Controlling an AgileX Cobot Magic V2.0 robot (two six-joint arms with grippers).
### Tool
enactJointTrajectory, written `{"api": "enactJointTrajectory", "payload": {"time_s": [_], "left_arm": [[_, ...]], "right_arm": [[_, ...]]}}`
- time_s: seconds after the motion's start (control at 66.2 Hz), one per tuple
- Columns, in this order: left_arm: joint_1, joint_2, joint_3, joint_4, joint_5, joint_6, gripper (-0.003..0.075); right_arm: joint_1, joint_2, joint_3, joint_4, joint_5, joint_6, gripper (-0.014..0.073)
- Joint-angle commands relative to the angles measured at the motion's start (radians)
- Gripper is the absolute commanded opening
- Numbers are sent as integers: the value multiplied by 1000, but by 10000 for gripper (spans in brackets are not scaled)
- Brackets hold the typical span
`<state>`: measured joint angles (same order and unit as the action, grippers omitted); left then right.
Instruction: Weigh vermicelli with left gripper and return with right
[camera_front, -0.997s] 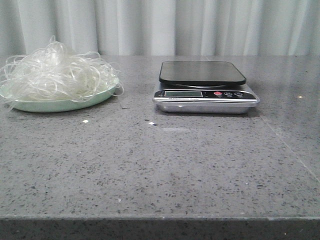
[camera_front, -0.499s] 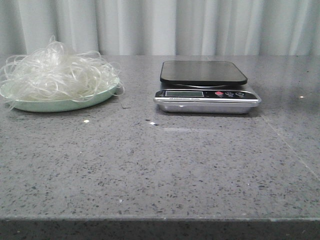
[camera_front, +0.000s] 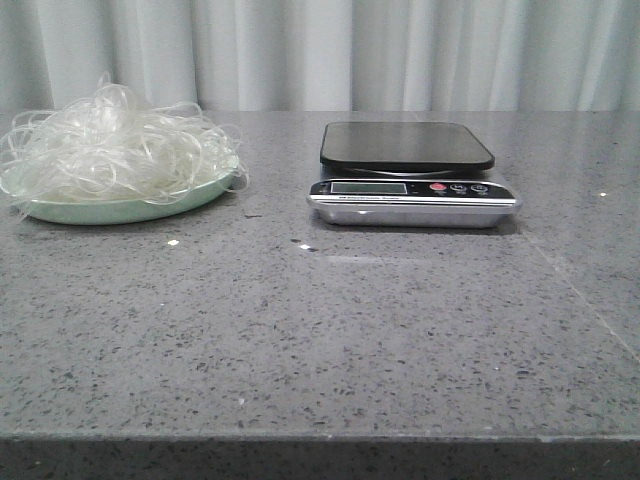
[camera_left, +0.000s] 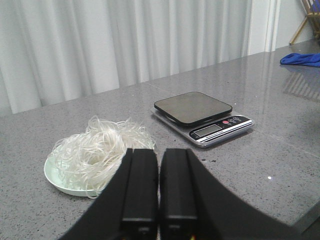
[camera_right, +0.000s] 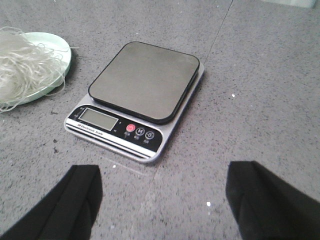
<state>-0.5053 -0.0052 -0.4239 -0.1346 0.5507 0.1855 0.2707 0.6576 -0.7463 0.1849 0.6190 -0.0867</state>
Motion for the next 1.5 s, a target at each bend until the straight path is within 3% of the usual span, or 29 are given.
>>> {"api": "enactJointTrajectory", "payload": {"time_s": [0.0,0.257,0.317,0.408,0.469,0.484,0.544,0.62,1.481], "left_arm": [[5,-7,-23,-14,-78,-1,128],[5,-7,-23,-14,-78,-1,128],[5,-7,-23,-14,-78,-1,128],[5,-7,-23,-14,-78,-1,128],[5,-7,-23,-14,-78,-1,128],[5,-7,-23,-14,-78,-1,128],[5,-7,-23,-14,-78,-1,128],[5,-7,-23,-14,-78,-1,128],[32,-7,19,17,-99,-1,128]], "right_arm": [[-6,-104,40,0,-82,-13,610],[-6,-323,174,14,-130,-11,608],[-6,-371,199,14,-172,-11,574],[-6,-423,231,14,-244,-11,443],[-6,-447,250,14,-285,-12,299],[-6,-456,255,14,-302,-12,216],[-6,-465,271,14,-333,-12,127],[-6,-466,287,14,-361,-12,174],[-6,-466,313,15,-350,-12,168]]}}
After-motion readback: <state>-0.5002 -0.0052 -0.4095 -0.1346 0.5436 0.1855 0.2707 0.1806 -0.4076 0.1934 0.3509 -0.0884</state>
